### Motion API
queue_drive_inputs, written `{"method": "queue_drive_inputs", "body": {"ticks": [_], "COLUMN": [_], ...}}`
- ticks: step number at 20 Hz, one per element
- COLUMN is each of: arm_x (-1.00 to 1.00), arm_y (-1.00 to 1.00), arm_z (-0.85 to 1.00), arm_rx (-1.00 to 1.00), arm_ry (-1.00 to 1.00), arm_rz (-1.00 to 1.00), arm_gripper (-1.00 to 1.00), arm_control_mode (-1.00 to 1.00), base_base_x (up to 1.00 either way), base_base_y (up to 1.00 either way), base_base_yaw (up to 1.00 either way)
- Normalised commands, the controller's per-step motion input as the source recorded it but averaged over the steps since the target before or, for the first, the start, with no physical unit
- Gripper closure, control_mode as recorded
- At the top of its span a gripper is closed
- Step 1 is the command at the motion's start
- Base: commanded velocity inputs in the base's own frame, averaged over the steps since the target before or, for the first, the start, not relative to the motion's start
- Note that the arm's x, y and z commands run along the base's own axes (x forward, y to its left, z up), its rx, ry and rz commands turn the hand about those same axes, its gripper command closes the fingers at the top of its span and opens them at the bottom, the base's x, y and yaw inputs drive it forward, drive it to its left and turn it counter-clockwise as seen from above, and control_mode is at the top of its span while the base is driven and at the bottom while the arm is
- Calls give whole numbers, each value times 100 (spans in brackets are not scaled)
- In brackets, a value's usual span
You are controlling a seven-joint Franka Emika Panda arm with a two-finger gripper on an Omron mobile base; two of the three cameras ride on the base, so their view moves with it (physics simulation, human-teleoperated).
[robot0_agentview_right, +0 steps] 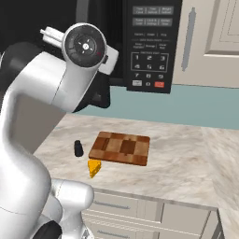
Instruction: Retrieve the reheated potato from the microwave, then place the potato, cheese, and condiment on the cutting board.
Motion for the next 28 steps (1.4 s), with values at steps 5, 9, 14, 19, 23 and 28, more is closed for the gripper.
{"method": "queue_drive_inputs", "body": {"ticks": [5,9,14,19,23,28], "arm_x": [-90,-88,-77,-73,-68,-55], "arm_y": [6,11,14,19,21,25], "arm_z": [0,0,0,0,0,-4], "arm_rx": [0,0,0,0,0,0], "arm_ry": [0,0,0,0,1,6], "arm_rz": [0,0,0,0,0,0], "arm_gripper": [100,100,100,100,100,100], "arm_control_mode": [-100,-100,-100,-100,-100,-100], "base_base_x": [0,0,0,0,0,0], "base_base_y": [0,0,0,0,0,0], "base_base_yaw": [0,0,0,0,0,0]}}
